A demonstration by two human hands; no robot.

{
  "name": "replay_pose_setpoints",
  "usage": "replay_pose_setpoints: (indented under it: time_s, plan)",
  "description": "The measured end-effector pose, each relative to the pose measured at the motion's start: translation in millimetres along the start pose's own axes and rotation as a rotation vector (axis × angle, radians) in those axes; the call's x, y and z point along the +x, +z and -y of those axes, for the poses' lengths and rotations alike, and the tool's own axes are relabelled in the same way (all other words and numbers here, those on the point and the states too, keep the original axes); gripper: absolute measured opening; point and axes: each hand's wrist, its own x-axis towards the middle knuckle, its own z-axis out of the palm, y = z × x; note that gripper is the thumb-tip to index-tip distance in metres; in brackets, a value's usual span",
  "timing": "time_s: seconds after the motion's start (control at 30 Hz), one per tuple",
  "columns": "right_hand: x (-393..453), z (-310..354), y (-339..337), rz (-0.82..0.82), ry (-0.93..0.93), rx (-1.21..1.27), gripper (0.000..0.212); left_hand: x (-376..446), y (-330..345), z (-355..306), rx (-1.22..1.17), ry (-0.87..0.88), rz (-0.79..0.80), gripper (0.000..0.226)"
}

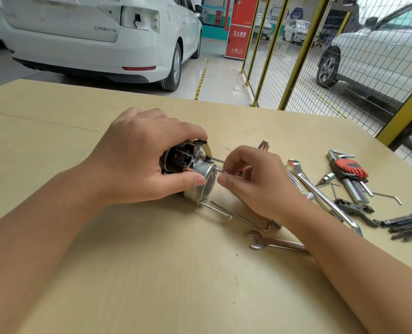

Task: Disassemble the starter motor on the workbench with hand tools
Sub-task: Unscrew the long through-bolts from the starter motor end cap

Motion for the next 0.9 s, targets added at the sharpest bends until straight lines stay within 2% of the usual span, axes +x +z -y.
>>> replay_pose_setpoints:
  time_s: [0.07, 0.17, 0.37, 0.5, 0.53, 0.63, 0.73, 0.83, 0.9]
  plan:
    - [0.2, 0.6, 0.0, 0.036, 0.034, 0.014, 0.013, 0.0, -0.5, -0.1, -0.013, -0.009, 0.001, 0.057]
    - [0.3, -1.6, 0.7, 0.128, 0.095, -0.027, 0.027, 0.1, -0.8, -0.3, -0.018, -0.015, 0.002, 0.057]
    - [0.2, 0.3, 0.4, 0.012, 0.011, -0.001, 0.012, 0.0, -0.5, -0.4, -0.020, -0.010, 0.003, 0.057]
    - [0.5, -3.6, 0.4, 0.139, 0.088, -0.011, 0.030, 0.2, -0.4, 0.1, -0.018, -0.008, 0.005, 0.058]
    - [0.6, -4.5, 0.9, 0.151, 0.082, -0.028, 0.029, 0.3, -0.2, -0.1, -0.019, -0.009, 0.006, 0.058]
    - [-0.3, -4.1, 2.2, 0.049, 0.023, -0.049, 0.016, 0.0, -0.8, -0.3, -0.024, -0.012, 0.008, 0.057]
    - [-0.3, -1.1, 1.2, -0.010, 0.007, 0.033, 0.012, -0.4, -1.2, -0.4, -0.025, -0.012, 0.008, 0.057]
    - [0.6, -1.1, -0.2, 0.049, 0.041, 0.022, 0.031, -0.3, -1.1, -0.3, -0.023, -0.009, 0.009, 0.058]
    - [1.2, -1.1, 0.6, 0.077, 0.040, -0.036, 0.028, -0.4, -1.0, -0.3, -0.021, -0.009, 0.006, 0.058]
